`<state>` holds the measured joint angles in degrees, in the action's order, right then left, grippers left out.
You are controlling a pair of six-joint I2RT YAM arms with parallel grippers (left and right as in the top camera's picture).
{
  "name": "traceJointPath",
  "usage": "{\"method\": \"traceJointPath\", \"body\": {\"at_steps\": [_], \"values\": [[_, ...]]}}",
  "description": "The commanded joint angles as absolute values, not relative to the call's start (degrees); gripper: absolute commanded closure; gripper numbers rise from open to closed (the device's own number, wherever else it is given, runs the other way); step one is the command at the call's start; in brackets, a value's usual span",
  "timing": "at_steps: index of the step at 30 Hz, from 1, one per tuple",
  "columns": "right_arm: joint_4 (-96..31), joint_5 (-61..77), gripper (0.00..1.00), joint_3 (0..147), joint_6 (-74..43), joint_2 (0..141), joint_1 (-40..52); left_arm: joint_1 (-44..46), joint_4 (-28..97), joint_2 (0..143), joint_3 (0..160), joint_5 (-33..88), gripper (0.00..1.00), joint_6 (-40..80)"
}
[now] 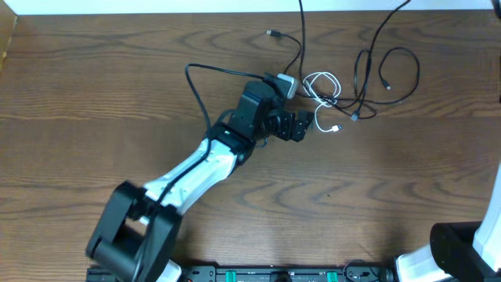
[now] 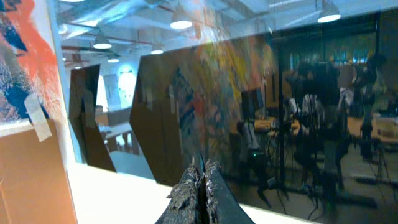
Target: Untangle cables
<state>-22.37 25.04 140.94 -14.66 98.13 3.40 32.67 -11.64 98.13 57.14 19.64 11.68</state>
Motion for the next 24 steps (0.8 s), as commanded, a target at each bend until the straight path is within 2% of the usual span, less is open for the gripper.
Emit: {"method": "traceJointPath", "body": {"at_steps": [1,17,24], "values": [[-22.28,25.3,0.99,141.69,-15.64,98.89,2.98,32.6,-14.55,100.82,57.56,20.34,0.08,7.62],[-27.4,27.38,0.99,141.64,-15.57,99.37,2.98,37.21,-30.87,104.18,57.56,20.34,0.07,4.49],[-32.25,27.4,0.99,141.64,-14.06,101.08,2.98,39.33,-33.61,104.16,57.56,20.6,0.07,4.82]]}}
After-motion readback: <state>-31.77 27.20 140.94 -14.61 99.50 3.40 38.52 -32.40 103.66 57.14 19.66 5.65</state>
